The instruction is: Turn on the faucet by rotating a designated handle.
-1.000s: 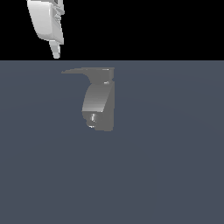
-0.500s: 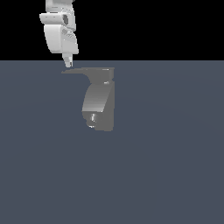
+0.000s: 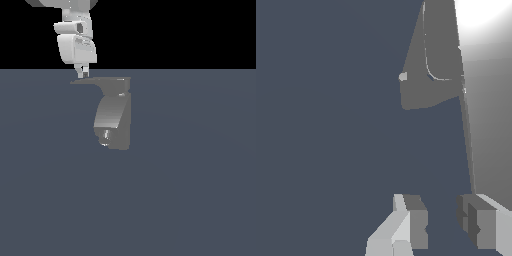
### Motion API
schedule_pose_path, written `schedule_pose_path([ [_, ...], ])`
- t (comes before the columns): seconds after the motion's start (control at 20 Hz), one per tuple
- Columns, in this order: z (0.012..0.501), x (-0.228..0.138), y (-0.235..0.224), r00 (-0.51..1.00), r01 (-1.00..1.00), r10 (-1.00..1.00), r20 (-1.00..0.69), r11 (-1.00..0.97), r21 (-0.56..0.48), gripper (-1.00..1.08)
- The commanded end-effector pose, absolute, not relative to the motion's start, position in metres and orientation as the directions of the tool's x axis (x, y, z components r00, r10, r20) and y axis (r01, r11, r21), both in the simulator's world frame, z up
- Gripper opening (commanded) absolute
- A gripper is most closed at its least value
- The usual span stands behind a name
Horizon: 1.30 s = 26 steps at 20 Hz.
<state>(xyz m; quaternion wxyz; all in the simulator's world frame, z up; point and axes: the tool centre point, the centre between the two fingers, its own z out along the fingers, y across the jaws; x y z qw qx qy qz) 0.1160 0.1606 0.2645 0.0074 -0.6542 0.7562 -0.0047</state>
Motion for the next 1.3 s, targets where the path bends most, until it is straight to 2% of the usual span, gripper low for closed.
schedule_pose_path([
  [0.0, 0.249, 0.12, 0.151, -0.171, -0.985, -0.985, 0.001, 0.171, -0.001, -1.0],
  [0.35, 0.248, 0.122, 0.149, -0.18, -0.984, -0.984, 0.001, 0.18, 0.0, -1.0],
  [0.4, 0.265, 0.122, 0.158, -0.169, -0.985, -0.986, -0.007, 0.169, -0.019, -1.0],
  [1.25, 0.258, 0.079, 0.165, -0.174, -0.985, -0.985, -0.004, 0.174, -0.011, -1.0],
])
